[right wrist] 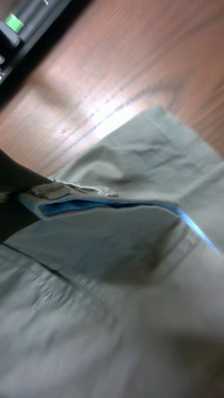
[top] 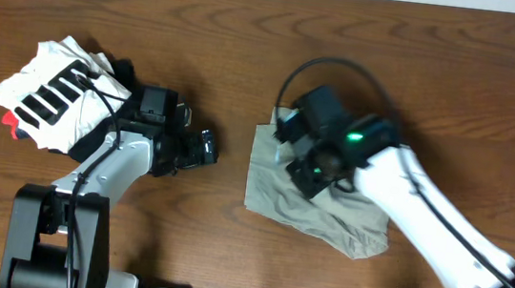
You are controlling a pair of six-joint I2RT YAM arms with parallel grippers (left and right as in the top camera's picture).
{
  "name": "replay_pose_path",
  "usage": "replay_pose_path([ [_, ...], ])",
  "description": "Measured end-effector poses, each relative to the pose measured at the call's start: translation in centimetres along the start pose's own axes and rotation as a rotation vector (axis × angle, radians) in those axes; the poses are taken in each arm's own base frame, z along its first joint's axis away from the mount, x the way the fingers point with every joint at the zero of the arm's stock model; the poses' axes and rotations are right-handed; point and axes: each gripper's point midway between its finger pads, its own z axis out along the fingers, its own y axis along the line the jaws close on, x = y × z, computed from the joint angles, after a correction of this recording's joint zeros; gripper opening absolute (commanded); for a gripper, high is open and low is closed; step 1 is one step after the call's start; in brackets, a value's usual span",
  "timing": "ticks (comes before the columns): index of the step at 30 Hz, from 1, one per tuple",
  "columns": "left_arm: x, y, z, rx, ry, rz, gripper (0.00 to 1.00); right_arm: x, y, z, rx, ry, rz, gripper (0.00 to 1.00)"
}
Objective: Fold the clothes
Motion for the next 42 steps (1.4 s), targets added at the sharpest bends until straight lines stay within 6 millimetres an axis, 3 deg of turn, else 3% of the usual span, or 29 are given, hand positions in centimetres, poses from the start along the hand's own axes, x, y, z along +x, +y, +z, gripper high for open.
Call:
replay_pose_path([
  [2, 0.0, 0.0, 0.0, 0.0, 0.0, 0.0, 0.98, 0.2, 0.4, 2.5, 0.0, 0.042, 0.006, 0.01],
  [6, 0.0, 0.0, 0.0, 0.0, 0.0, 0.0, 0.98, -0.2, 1.0, 5.1, 0.004, 0.067, 0.011, 0.01],
  [13, 0.0, 0.0, 0.0, 0.0, 0.0, 0.0, 0.98, -1.4, 1.3, 5.1, 0.02, 0.027, 0.014, 0.01],
  [17, 0.0, 0.0, 0.0, 0.0, 0.0, 0.0, 0.98, -3.6, 0.1, 1.8, 0.109, -0.059, 0.025, 0.01],
  [20, 0.0, 0.0, 0.0, 0.0, 0.0, 0.0, 0.98, -6.9, -0.8, -3.5, 0.18, -0.234, 0.038, 0.01],
  [21, 0.0, 0.0, 0.0, 0.0, 0.0, 0.0, 0.98, -8.4, -1.0, -6.3, 0.204, -0.33, 0.046, 0.01],
  [24, 0.0, 0.0, 0.0, 0.0, -0.001, 0.0, 0.98, -10.7, -0.8, -11.9, 0.207, -0.519, 0.057, 0.01],
  [27, 0.0, 0.0, 0.0, 0.0, 0.0, 0.0, 0.98, -11.2, 0.1, -13.4, 0.162, -0.569, 0.046, 0.01],
  [30, 0.0, 0.0, 0.0, 0.0, 0.0, 0.0, 0.98, -11.6, 1.0, -10.2, 0.102, -0.5, 0.029, 0.01],
  [34, 0.0, 0.0, 0.0, 0.0, 0.0, 0.0, 0.98, -11.7, 2.0, -1.8, 0.041, -0.321, 0.013, 0.01],
  [37, 0.1, 0.0, 0.0, -0.001, 0.003, -0.001, 0.98, -11.3, 2.6, 2.9, 0.022, -0.237, 0.02, 0.01],
  [39, 0.1, 0.0, 0.0, -0.001, 0.004, -0.002, 0.98, -11.2, 2.6, 4.0, 0.022, -0.219, 0.037, 0.01],
  [42, 0.1, 0.0, 0.0, -0.002, 0.005, -0.002, 0.98, -11.4, 1.9, 3.1, 0.051, -0.245, 0.06, 0.01],
])
